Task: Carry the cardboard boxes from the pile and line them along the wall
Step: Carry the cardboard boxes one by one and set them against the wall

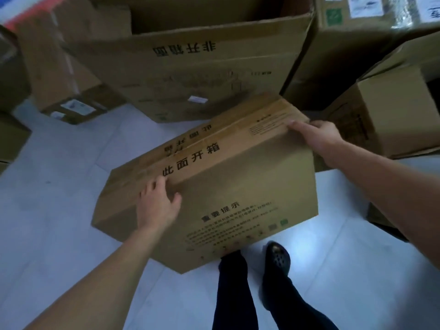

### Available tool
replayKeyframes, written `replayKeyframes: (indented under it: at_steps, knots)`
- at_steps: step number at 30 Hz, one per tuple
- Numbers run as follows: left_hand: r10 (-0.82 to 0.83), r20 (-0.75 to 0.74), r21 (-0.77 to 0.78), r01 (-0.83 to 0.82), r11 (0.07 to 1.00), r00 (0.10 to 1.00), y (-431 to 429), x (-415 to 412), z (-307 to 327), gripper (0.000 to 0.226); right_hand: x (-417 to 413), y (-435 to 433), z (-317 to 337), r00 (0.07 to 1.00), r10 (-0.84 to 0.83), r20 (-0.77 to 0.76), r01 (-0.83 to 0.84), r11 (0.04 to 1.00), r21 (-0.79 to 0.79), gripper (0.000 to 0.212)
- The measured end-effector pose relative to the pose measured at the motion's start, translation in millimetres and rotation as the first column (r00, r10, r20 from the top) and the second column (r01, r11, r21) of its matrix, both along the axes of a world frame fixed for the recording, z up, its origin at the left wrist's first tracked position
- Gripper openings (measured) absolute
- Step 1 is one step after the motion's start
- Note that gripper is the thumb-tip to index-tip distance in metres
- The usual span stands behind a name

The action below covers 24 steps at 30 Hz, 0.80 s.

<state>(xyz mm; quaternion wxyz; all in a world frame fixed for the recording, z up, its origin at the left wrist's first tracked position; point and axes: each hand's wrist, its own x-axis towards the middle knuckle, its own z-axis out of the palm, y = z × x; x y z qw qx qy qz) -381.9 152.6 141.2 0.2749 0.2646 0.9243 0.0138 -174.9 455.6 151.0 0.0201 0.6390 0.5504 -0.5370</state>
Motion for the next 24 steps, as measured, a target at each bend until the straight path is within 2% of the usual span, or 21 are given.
replayKeyframes:
  at_steps: [3,7,11,13,15,17,21,24]
  knots:
    - [0.061,0.043,-0.014,-0.061,0.998,0.997,-33.3,6.0,15.6,0.056,-13.7,-35.4,22.1,0.986,0.166,-0.017,-0.165,0.986,0.018,0.063]
    - [0.023,0.081,-0.073,-0.017,0.997,0.996,-98.4,-1.4,26.4,0.071,-39.3,-94.0,43.2,0.928,0.370,-0.034,-0.370,0.929,-0.003,0.073]
    - [0.007,0.096,-0.172,0.010,0.985,0.995,-171.6,-4.7,37.9,0.068,-63.4,-161.9,45.2,0.835,0.549,-0.047,-0.551,0.833,-0.056,0.076]
    - [0.026,0.140,-0.173,-0.001,0.985,0.990,-205.8,4.9,29.8,0.065,-69.6,-192.2,37.2,0.813,0.578,-0.064,-0.582,0.806,-0.106,0.078]
    - [0.079,0.180,-0.148,-0.052,0.988,0.981,-244.9,19.6,13.0,0.064,-69.5,-223.8,19.1,0.802,0.595,-0.045,-0.593,0.786,-0.176,0.081]
    - [0.108,0.157,-0.126,-0.088,0.988,0.982,-277.0,34.1,-3.4,0.062,-64.3,-252.7,-0.1,0.816,0.578,0.007,-0.565,0.800,-0.205,0.080]
    - [0.147,0.024,-0.112,-0.143,0.983,0.989,-336.1,68.8,-13.2,0.061,-68.4,-295.0,-24.8,0.916,0.400,0.037,-0.391,0.909,-0.145,0.059]
    - [0.201,-0.129,-0.017,-0.204,0.979,0.971,-387.0,101.0,-11.9,0.054,-83.1,-303.4,-18.2,0.931,0.362,0.037,-0.352,0.922,-0.162,0.054]
